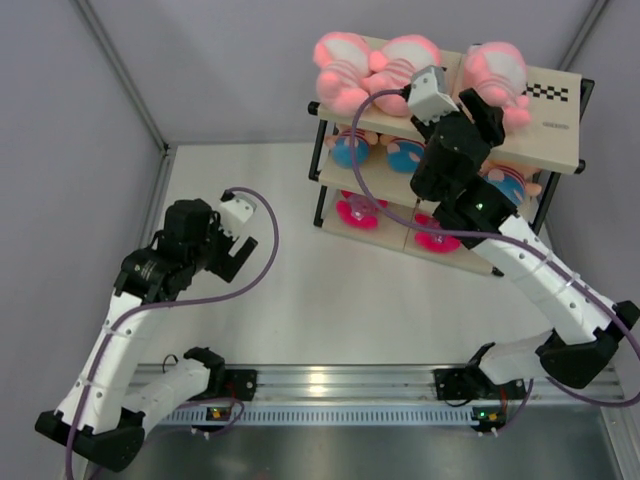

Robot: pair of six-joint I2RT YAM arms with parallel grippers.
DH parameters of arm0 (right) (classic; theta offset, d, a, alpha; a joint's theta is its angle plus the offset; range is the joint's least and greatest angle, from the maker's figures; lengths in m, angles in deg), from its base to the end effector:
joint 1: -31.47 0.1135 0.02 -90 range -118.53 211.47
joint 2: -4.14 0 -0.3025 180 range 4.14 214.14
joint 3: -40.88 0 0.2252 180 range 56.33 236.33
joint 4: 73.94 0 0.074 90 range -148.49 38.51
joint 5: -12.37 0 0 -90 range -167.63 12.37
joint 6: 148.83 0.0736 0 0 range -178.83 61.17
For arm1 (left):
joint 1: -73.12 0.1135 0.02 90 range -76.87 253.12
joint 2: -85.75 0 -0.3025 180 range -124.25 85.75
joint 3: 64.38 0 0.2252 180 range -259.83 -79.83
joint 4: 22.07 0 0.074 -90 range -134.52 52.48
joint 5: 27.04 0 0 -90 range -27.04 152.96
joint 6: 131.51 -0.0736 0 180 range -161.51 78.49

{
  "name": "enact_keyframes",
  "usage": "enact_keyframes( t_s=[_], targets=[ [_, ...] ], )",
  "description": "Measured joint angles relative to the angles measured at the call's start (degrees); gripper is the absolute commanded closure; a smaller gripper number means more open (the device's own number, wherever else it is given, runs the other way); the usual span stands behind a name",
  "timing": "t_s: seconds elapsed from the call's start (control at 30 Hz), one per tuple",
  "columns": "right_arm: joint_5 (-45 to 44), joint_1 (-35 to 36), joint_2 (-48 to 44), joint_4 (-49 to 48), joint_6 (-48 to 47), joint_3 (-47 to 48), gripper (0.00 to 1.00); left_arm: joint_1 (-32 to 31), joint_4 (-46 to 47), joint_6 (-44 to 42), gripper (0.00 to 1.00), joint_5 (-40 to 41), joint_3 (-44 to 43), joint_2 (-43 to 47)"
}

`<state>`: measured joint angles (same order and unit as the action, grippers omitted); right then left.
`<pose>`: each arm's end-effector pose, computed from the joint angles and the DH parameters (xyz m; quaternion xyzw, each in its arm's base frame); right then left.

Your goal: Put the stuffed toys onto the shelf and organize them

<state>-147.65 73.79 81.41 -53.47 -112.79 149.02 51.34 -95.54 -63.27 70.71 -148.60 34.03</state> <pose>0.2271 0.1132 0.5420 -0.0963 0.6781 -0.4292 0.5888 0.1276 -0.0403 0.3756 0.3106 0.8534 0.0614 0.4140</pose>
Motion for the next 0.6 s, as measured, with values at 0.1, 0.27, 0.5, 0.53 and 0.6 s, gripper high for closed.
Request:
enact_keyframes(
  t_s=[0.1, 0.27, 0.5, 0.53, 0.6],
  targets=[
    [0.22, 4.98, -0.07, 2.40, -0.28, 0.79, 0.26, 0.00, 0.00, 0.00, 0.01, -0.37, 0.00, -0.70],
    [0.50, 9.31, -0.42, 5.90, 0.24, 5.79, 0.20, 0.00, 0.02, -0.02, 0.01, -0.72, 0.02, -1.11],
    [3.67, 9.79, -4.81, 11.98, 6.16, 8.13, 0.10, 0.00, 0.17, -0.44, 0.01, -0.92, 0.81, -1.16],
    [5.60, 9.88, -5.53, 13.79, 8.46, 9.05, 0.10, 0.00, 0.20, -0.44, 0.01, -0.94, 1.01, -1.16],
    [9.62, 9.97, -7.63, 16.50, 12.72, 9.92, 0.08, 0.00, 0.24, -0.42, 0.01, -0.94, 1.33, -1.22]
  ],
)
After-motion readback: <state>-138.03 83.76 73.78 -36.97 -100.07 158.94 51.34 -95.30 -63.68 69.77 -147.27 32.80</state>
